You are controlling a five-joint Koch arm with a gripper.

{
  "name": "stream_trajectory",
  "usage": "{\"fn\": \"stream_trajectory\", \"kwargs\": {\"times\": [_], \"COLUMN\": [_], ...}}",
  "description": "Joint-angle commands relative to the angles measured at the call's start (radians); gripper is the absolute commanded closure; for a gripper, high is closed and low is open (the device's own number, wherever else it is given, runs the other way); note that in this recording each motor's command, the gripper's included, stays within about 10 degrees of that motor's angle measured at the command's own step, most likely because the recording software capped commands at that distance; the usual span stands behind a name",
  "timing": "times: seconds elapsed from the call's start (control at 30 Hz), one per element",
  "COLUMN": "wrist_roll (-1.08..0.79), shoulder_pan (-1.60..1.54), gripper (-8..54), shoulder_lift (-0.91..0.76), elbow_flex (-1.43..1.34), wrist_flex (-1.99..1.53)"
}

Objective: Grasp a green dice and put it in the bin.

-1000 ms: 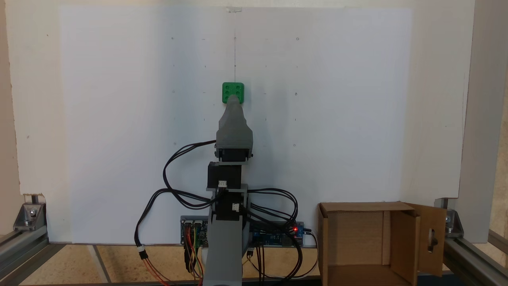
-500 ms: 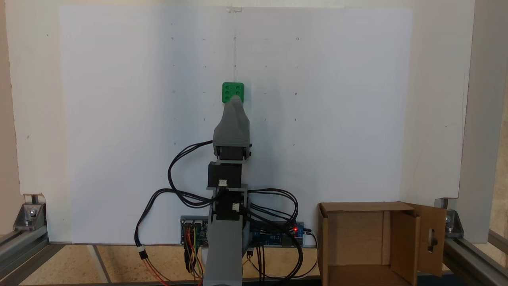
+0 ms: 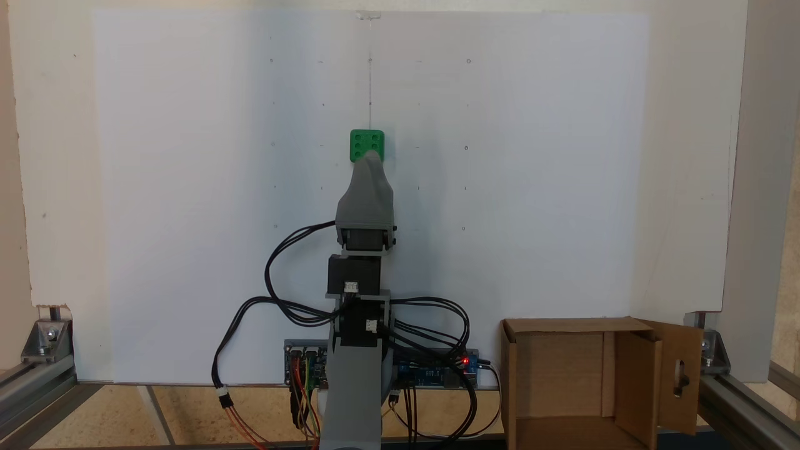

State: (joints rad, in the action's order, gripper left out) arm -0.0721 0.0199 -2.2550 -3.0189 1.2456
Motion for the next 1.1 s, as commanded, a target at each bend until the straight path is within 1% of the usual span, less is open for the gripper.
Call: {"fn": "stream_trajectory", "kwargs": {"times": [0.0, 0.13, 0.23, 0.33, 0.47, 0.7, 0.9, 0.97, 1.07], "wrist_roll": [-0.04, -0.029, 0.005, 0.057, 0.058, 0.061, 0.08, 0.095, 0.115], "shoulder_pan": [0.003, 0.014, 0.014, 0.026, 0.034, 0.044, 0.044, 0.041, 0.034], "gripper": [3.3, 3.3, 3.1, 2.6, 1.9, 2.1, 2.5, 2.5, 2.5], "shoulder_lift": [-0.11, -0.11, -0.109, -0.11, -0.11, -0.109, -0.104, -0.097, -0.037], "elbow_flex": [0.072, 0.135, 0.201, 0.281, 0.408, 0.709, 0.876, 0.936, 1.005], "wrist_flex": [-0.037, -0.15, -0.305, -0.502, -0.774, -1.25, -1.641, -1.77, -1.962]}}
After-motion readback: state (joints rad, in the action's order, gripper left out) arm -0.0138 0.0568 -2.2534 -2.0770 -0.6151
